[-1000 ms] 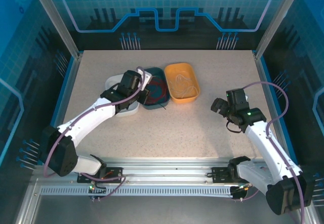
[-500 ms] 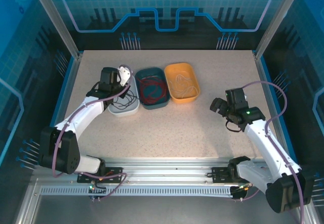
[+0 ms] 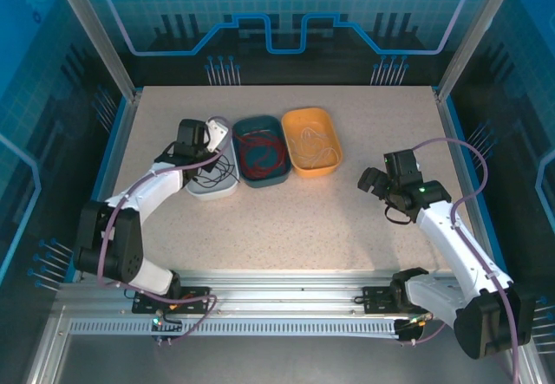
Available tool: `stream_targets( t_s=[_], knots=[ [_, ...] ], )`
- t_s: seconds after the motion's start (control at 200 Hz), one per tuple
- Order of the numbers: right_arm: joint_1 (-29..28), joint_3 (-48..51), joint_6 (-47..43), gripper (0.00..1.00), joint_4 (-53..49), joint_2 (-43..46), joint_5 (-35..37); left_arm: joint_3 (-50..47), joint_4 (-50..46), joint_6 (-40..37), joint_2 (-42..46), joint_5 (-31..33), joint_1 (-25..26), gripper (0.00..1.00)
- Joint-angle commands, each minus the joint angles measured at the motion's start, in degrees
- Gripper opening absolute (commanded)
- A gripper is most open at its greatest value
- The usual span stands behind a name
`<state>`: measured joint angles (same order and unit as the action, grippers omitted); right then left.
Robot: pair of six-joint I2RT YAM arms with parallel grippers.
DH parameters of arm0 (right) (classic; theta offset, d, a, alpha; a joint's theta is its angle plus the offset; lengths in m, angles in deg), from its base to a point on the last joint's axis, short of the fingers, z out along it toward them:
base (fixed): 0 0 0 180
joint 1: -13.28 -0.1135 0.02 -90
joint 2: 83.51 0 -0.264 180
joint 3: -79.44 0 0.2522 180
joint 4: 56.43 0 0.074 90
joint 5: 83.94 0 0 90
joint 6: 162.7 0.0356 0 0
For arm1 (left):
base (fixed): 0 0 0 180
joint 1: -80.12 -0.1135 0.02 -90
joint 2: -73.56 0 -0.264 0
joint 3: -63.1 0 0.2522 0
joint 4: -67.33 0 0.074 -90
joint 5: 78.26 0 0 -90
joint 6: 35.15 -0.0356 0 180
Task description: Untangle the cables
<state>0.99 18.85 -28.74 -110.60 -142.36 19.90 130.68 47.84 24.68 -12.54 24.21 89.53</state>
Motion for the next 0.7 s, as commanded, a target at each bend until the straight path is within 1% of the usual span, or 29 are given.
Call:
stream_targets(
  t_s=[0.0,0.1,0.215,0.325,0.585,0.65,0.695],
  knots=[
    [0.71,-0.78,0.07,1.00,0.28,0.54,-0.49,-0.56,1.47,-2.12,-2.87,3.84,-0.53,0.00],
    [0.73,-0.75,0.04,1.00,0.15,0.40,-0.56,-0.69,2.32,-3.36,-5.23,5.61,-0.54,0.00],
    [0.78,-0.79,-0.07,1.00,0.06,0.40,-0.44,-1.09,6.13,-6.51,-7.80,6.90,-0.79,0.00],
    [0.69,-1.15,-0.02,1.00,0.04,0.31,-0.66,0.78,7.08,-8.53,-10.81,8.25,-0.97,0.00],
    [0.60,-1.18,0.06,1.00,-0.05,0.31,-0.75,3.76,7.37,-8.23,-14.90,4.41,-0.91,0.00],
    [0.57,-1.34,-0.02,1.00,-0.20,0.31,-0.66,4.73,5.83,-6.97,-14.78,3.72,-0.88,0.09],
    [0.59,-1.34,-0.02,1.00,-0.20,0.31,-0.69,5.21,4.67,-5.99,-14.13,3.01,-0.90,0.18]
  ],
)
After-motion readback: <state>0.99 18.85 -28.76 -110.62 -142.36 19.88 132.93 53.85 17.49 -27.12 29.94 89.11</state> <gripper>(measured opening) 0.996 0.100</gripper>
